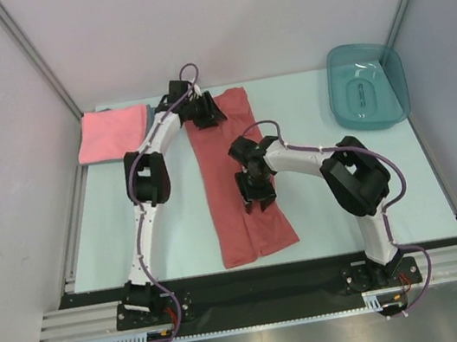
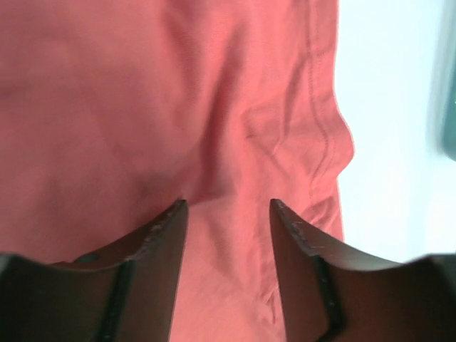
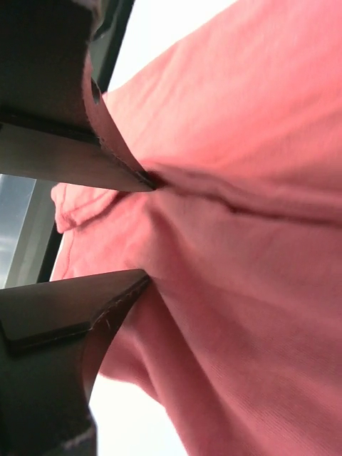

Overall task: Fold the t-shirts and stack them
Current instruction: Fold the tshirt

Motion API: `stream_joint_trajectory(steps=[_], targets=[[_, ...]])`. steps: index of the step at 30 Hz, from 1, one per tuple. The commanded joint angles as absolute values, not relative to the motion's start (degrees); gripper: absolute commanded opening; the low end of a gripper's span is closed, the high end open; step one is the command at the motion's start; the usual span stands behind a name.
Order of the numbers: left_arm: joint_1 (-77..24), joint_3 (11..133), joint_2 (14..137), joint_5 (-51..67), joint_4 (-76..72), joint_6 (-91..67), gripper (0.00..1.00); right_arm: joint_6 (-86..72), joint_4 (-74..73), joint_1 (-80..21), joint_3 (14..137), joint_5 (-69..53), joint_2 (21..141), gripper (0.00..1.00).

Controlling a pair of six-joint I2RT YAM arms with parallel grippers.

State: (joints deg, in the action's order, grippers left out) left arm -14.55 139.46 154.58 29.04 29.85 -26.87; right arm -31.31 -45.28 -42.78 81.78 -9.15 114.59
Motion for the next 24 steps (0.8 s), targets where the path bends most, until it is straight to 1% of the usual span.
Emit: stream_joint_trajectory(steps=[1,2,5,7,8,9,11,12,14,15,16,17,18,19,21,24], targets=[[-12.57,139.3,144.33,23.13,33.91,-22.26,0.58,-29.01,-46.75,-40.62,84.9,-9.77,112.25,0.54],[-12.31,139.57,142.84,21.2,35.75,-21.37,0.59,-28.13,-47.28,-40.0,84.55,-9.49,111.19,0.54],[-12.39,137.91,134.85,17.68,41.73,-18.37,0.6,-24.09,-49.74,-38.23,81.31,-9.76,106.8,0.56],[-12.57,130.64,127.38,17.23,43.76,-17.93,0.6,-21.55,-49.83,-37.88,78.68,-9.67,102.07,0.58],[-13.18,127.21,124.57,17.05,44.03,-17.76,0.58,-20.92,-49.75,-37.71,75.36,-9.41,100.13,0.59],[-13.79,118.91,118.19,16.79,44.03,-17.75,0.58,-20.31,-49.75,-37.53,73.76,-9.4,98.45,0.59],[-16.42,109.21,111.83,16.0,41.5,-17.84,0.56,-19.78,-49.57,-36.4,68.67,-10.02,93.88,0.59],[-17.48,99.94,108.32,16.08,40.53,-18.62,0.56,-19.86,-48.96,-36.04,66.73,-11.06,92.48,0.59],[-20.91,91.1,99.7,15.47,37.98,-20.21,0.54,-20.65,-47.38,-34.81,61.73,-12.3,88.25,0.58],[-21.96,82.44,96.97,15.38,36.75,-22.91,0.53,-20.74,-46.85,-34.46,60.31,-14.13,86.94,0.58],[-24.06,77.92,91.64,15.82,35.0,-24.68,0.53,-21.0,-46.15,-34.11,58.9,-15.11,85.27,0.58],[-26.26,69.87,87.06,16.34,32.2,-27.66,0.52,-21.27,-44.58,-33.58,56.1,-16.94,84.04,0.59],[-26.28,66.57,87.01,15.48,31.39,-28.9,0.52,-21.53,-43.78,-33.23,54.86,-17.75,84.02,0.59],[-28.45,63.49,82.84,13.82,31.2,-30.13,0.52,-21.71,-42.99,-32.96,53.45,-18.62,83.68,0.59],[-30.05,55.6,79.38,12.83,30.5,-33.2,0.55,-22.23,-40.88,-32.09,50.64,-20.47,82.88,0.59],[-31.99,48.02,73.58,11.78,31.02,-35.24,0.59,-21.89,-37.8,-30.77,47.91,-21.27,82.88,0.59]])
